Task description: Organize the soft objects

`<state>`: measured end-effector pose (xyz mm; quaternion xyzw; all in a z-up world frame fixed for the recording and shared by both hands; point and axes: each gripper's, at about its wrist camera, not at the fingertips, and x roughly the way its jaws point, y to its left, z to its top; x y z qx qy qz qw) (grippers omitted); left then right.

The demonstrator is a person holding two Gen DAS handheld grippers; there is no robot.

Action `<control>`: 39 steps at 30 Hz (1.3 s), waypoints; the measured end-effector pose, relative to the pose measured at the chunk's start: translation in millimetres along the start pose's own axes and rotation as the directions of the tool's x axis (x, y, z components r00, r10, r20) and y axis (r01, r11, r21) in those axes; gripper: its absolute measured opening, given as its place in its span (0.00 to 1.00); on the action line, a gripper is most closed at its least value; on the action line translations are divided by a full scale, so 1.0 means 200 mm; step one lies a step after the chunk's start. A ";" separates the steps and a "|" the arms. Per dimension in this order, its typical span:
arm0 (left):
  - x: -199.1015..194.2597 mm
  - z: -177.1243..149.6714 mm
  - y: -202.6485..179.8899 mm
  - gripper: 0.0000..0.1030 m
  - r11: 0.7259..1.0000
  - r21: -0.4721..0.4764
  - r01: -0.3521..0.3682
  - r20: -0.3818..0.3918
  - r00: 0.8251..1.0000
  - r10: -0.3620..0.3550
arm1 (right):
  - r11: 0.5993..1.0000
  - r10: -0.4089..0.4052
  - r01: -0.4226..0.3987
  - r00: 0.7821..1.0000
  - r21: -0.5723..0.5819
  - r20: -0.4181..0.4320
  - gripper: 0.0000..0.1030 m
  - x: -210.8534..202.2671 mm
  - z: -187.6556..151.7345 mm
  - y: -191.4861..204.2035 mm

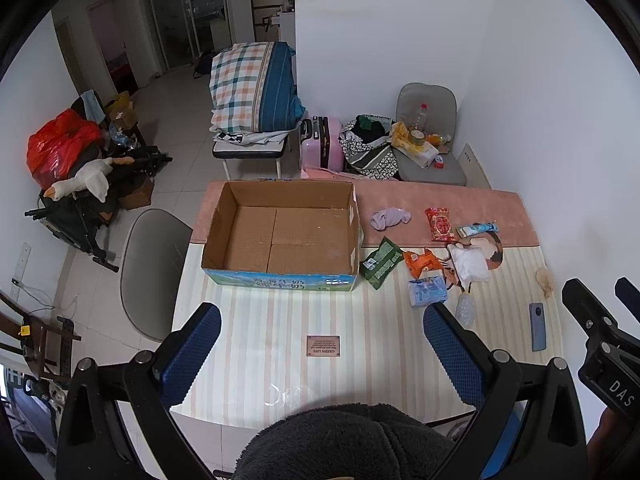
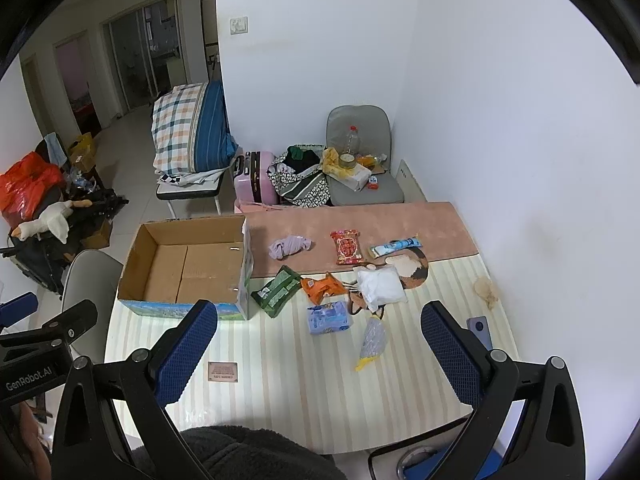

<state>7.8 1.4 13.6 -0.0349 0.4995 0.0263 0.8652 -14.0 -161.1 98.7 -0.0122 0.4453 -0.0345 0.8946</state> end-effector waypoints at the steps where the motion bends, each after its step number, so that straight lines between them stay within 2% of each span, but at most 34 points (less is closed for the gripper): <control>1: 0.00 0.00 0.00 1.00 1.000 -0.001 0.001 0.001 1.000 -0.001 | 1.000 0.002 -0.002 1.000 -0.001 0.001 1.00 0.00 -0.01 0.00; 39: -0.03 -0.01 -0.01 1.00 1.000 -0.011 0.013 0.011 1.000 -0.013 | 1.000 0.011 -0.011 1.000 -0.011 0.008 1.00 0.00 -0.02 -0.01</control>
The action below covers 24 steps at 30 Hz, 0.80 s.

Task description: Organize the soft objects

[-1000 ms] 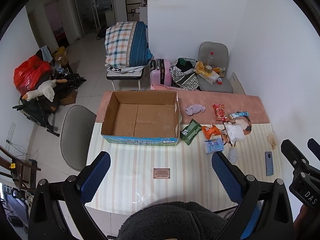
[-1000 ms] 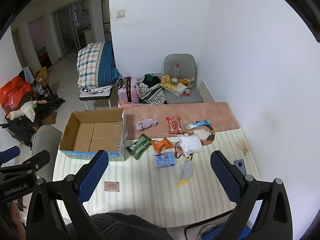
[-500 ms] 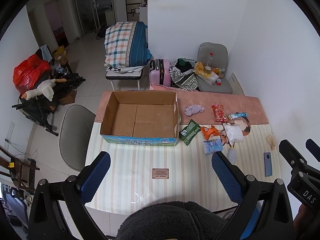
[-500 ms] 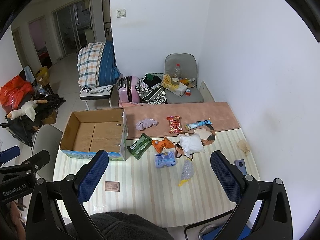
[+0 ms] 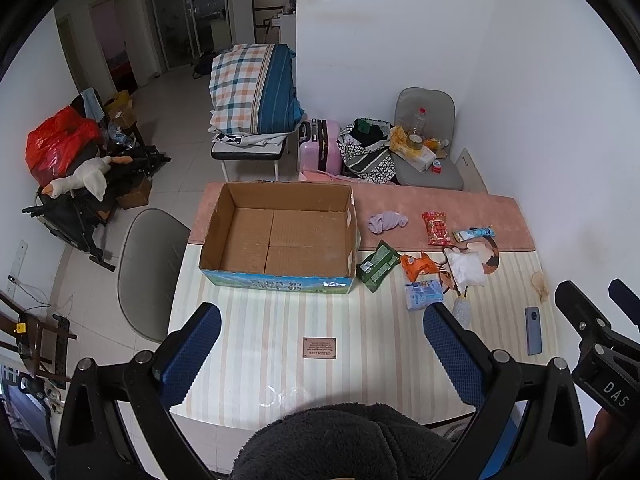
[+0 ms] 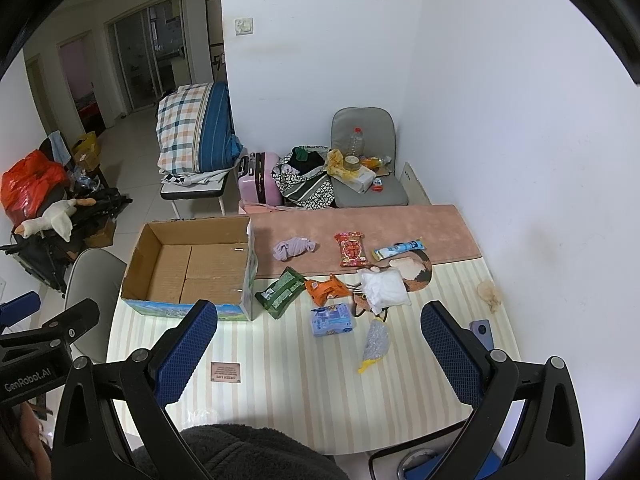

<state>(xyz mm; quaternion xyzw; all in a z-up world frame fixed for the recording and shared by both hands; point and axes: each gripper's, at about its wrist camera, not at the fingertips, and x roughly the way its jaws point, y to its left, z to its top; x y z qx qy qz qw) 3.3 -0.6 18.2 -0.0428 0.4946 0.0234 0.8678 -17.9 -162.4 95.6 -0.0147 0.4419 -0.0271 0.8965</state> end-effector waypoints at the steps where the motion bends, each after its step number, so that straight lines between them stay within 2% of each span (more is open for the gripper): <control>1: 0.00 0.01 0.00 1.00 1.000 0.001 0.000 -0.001 1.000 0.000 | 1.000 0.000 0.000 1.000 0.001 0.000 1.00 0.00 0.00 0.00; 24: -0.02 0.04 0.00 1.00 1.000 -0.006 0.009 0.003 1.000 -0.009 | 1.000 0.004 -0.004 1.000 -0.002 -0.003 1.00 0.00 0.01 0.03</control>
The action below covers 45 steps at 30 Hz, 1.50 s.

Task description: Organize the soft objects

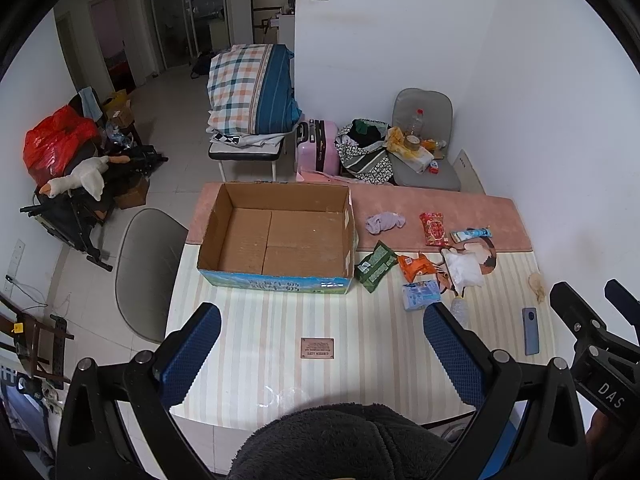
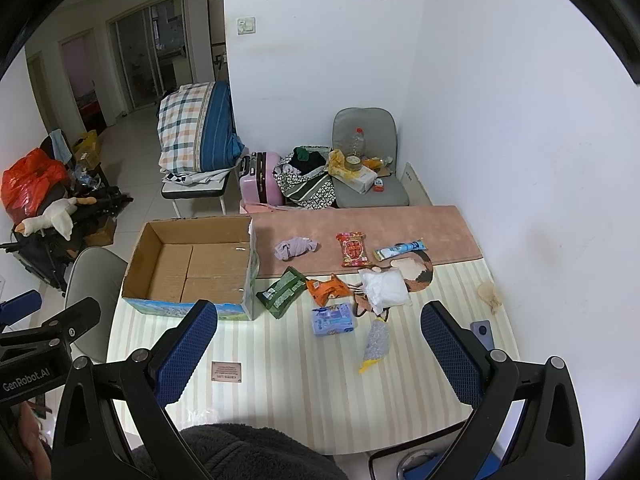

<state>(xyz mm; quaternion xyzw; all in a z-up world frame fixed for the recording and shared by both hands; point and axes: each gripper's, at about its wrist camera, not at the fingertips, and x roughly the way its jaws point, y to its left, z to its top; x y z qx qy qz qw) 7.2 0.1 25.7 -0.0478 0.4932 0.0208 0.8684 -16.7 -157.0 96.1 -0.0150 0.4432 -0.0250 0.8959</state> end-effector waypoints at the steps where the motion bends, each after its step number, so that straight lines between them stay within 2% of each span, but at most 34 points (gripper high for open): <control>1: 0.00 0.00 0.00 1.00 1.000 0.001 0.000 0.000 1.000 0.000 | 1.000 0.000 0.000 1.000 0.000 0.000 1.00 0.00 0.00 0.00; 8: 0.02 0.01 -0.01 1.00 1.000 0.010 0.008 0.001 1.000 -0.008 | 1.000 0.005 -0.005 1.000 0.013 0.000 1.00 0.01 0.00 0.00; 12: 0.19 0.08 -0.11 1.00 0.997 0.076 0.024 -0.013 1.000 -0.023 | 0.994 0.026 -0.023 0.999 0.102 -0.022 1.00 0.14 0.02 -0.12; 15: 0.38 0.14 -0.21 1.00 0.991 0.134 0.012 -0.025 1.000 -0.008 | 0.983 0.026 -0.009 0.996 0.185 -0.085 1.00 0.34 0.04 -0.27; 17: 0.55 0.17 -0.29 1.00 0.980 0.195 -0.031 -0.030 0.999 0.037 | 0.974 0.015 0.020 0.988 0.227 -0.154 1.00 0.52 0.03 -0.38; 19: 0.77 0.21 -0.39 1.00 0.958 0.276 -0.077 -0.051 0.994 0.094 | 0.961 0.039 0.025 0.974 0.277 -0.222 1.00 0.73 0.00 -0.49; 21: 0.99 0.22 -0.47 1.00 0.939 0.337 -0.073 -0.113 0.987 0.117 | 0.950 0.063 0.041 0.946 0.309 -0.319 1.00 0.99 -0.06 -0.60; 23: 1.17 0.23 -0.54 1.00 0.923 0.382 -0.037 -0.177 0.978 0.112 | 0.949 0.072 0.056 0.919 0.310 -0.387 1.00 1.22 -0.09 -0.67; 25: 1.40 0.25 -0.63 1.00 0.895 0.446 0.003 -0.267 0.955 0.130 | 0.956 0.056 0.087 0.884 0.281 -0.464 1.00 1.48 -0.12 -0.75; 26: 1.53 0.26 -0.67 1.00 0.882 0.471 0.025 -0.316 0.938 0.143 | 0.961 0.049 0.094 0.868 0.260 -0.494 1.00 1.59 -0.14 -0.79; 29: 1.83 0.28 -0.81 1.00 0.838 0.540 0.081 -0.404 0.898 0.174 | 0.983 -0.007 0.111 0.822 0.148 -0.569 1.00 1.95 -0.16 -0.85; 31: 1.99 0.29 -0.89 1.00 0.806 0.587 0.079 -0.417 0.883 0.217 | 0.990 -0.008 0.093 0.796 0.109 -0.605 1.00 2.12 -0.17 -0.87; 33: 2.16 0.28 -0.96 1.00 0.786 0.606 0.123 -0.475 0.848 0.234 | 0.994 -0.013 0.076 0.771 0.072 -0.637 1.00 2.28 -0.17 -0.90; 37: 2.41 0.24 -1.02 1.00 0.764 0.625 0.159 -0.546 0.789 0.282 | 0.997 -0.006 0.057 0.729 0.053 -0.684 1.00 2.52 -0.14 -0.96; 39: 2.53 0.20 -1.03 1.00 0.754 0.635 0.165 -0.572 0.757 0.316 | 0.998 0.005 0.038 0.698 0.044 -0.716 1.00 2.65 -0.13 -0.99; 41: 2.61 0.16 -1.03 1.00 0.752 0.635 0.175 -0.597 0.729 0.334 | 0.999 0.007 0.031 0.687 0.039 -0.726 1.00 2.72 -0.12 -1.01; 42: 2.66 0.13 -1.02 1.00 0.753 0.631 0.186 -0.617 0.709 0.342 | 0.999 0.009 0.017 0.681 0.029 -0.732 1.00 2.77 -0.11 -1.01; 45: 2.74 0.09 -1.00 1.00 0.762 0.619 0.191 -0.644 0.678 0.354 | 0.999 0.050 -0.025 0.645 0.045 -0.762 1.00 2.91 -0.12 -1.02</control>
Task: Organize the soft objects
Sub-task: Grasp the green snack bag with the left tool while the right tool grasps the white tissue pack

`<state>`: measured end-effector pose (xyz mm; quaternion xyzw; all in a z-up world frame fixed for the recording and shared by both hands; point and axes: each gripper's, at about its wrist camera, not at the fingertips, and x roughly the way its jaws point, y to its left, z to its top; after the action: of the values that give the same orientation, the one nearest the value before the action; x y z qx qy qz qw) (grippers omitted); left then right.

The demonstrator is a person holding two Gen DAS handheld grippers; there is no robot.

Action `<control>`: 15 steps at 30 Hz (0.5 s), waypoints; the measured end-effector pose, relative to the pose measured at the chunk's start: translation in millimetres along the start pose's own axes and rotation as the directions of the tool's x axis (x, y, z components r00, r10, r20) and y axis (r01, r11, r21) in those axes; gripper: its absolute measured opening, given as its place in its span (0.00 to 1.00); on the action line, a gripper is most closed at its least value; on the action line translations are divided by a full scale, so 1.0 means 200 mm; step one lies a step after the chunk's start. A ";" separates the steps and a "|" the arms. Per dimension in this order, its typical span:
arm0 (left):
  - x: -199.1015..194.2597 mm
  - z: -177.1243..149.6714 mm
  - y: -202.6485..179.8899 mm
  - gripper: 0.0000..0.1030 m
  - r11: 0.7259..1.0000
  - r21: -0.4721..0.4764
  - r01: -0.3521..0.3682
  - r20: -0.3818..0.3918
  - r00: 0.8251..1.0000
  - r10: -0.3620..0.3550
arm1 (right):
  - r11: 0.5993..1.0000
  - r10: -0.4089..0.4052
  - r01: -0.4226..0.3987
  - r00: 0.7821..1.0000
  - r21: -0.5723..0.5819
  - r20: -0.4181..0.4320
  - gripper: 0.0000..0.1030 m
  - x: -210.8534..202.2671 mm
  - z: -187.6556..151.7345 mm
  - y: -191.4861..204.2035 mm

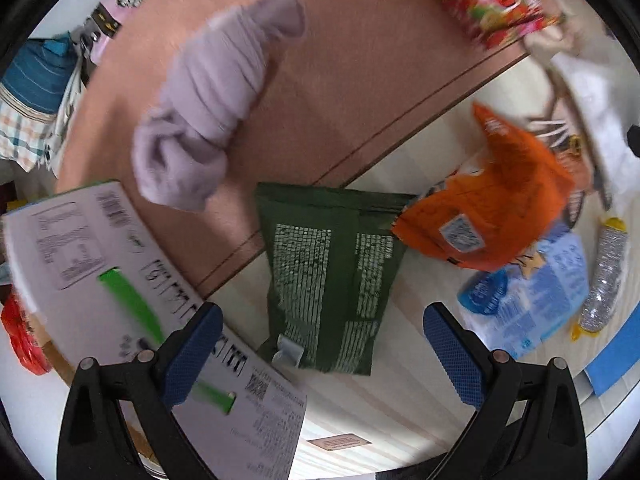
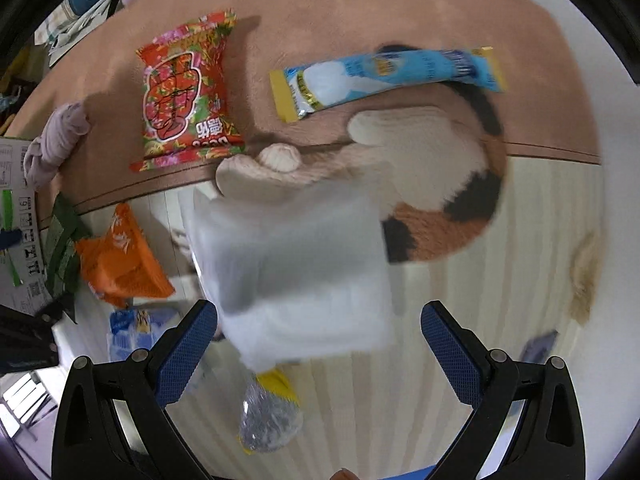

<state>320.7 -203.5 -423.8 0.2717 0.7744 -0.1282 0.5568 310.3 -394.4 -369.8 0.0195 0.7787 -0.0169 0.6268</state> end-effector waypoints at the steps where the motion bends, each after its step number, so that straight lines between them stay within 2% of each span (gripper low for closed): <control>1: 0.02 0.00 0.00 1.00 1.000 -0.003 0.006 -0.008 1.000 -0.006 | 1.000 0.014 -0.014 1.000 -0.002 -0.017 1.00 0.03 0.03 0.00; 5: 0.10 0.00 0.05 1.00 0.999 -0.024 0.035 -0.037 0.999 -0.036 | 0.997 0.079 -0.079 0.995 0.004 -0.066 1.00 0.12 0.09 -0.02; 7: 0.12 0.00 0.08 0.96 0.997 -0.049 0.066 -0.043 0.997 -0.068 | 0.996 0.089 -0.088 0.994 0.008 -0.071 1.00 0.14 0.11 -0.03; 8: 0.12 -0.01 0.09 0.90 0.996 -0.055 0.071 -0.041 0.997 -0.073 | 0.996 0.094 -0.093 0.993 0.009 -0.070 1.00 0.15 0.11 -0.03; 10: 0.14 -0.03 0.10 0.67 0.997 -0.052 0.063 -0.038 0.997 -0.065 | 0.995 0.095 -0.095 0.993 0.003 -0.070 1.00 0.17 0.13 -0.03; 11: 0.16 -0.03 0.09 0.49 0.997 -0.046 0.054 -0.038 0.998 -0.056 | 0.995 0.096 -0.096 0.993 0.002 -0.074 1.00 0.17 0.14 -0.04; 13: 0.16 -0.04 0.10 0.41 0.996 -0.066 0.057 -0.032 0.998 -0.059 | 0.995 0.098 -0.098 0.992 -0.003 -0.082 1.00 0.19 0.15 -0.04; 15: 0.16 -0.06 0.11 0.37 0.993 -0.099 0.064 -0.018 0.998 -0.066 | 0.995 0.093 -0.096 0.991 -0.026 -0.098 1.00 0.24 0.16 -0.02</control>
<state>315.3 -171.0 -446.7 0.2199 0.7941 -0.1051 0.5567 331.5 -400.1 -423.0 0.0473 0.8065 0.0258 0.5888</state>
